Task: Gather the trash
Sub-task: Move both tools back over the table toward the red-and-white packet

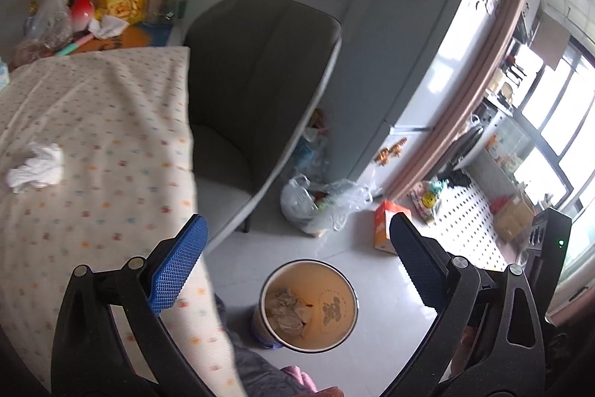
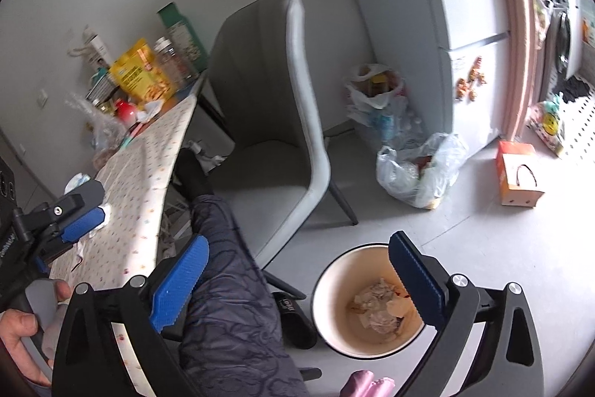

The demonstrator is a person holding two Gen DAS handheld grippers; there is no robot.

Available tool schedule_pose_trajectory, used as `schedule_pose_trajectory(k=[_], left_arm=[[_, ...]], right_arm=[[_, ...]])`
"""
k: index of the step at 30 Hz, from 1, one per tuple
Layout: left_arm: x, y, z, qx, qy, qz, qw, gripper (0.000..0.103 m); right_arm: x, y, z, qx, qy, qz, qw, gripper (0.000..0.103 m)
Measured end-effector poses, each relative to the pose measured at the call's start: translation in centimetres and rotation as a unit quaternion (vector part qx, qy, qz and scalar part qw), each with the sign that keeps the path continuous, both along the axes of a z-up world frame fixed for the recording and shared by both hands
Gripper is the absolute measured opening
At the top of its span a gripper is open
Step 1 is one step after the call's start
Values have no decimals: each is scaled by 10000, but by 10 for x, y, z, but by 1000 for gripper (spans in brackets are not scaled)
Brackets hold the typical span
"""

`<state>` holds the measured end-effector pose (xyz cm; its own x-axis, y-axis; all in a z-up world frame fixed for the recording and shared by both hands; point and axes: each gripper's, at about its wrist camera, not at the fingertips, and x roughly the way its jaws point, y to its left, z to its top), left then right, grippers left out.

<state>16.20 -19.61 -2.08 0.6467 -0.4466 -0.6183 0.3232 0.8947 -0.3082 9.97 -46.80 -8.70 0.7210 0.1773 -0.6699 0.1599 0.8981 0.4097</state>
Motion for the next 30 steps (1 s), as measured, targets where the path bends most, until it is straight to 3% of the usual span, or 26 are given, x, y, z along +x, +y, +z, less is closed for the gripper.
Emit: schedule_pose_trajectory(k=[14,30], left_arm=[[-23,120,10,-107,-184,1045,9943,97],[-42,234,3,-275,-169,2069,9778,97]], right_arm=[[21,99,34,-187,-324,876,9955,95],[40,201,54,-204,-495,1732,9834,90]])
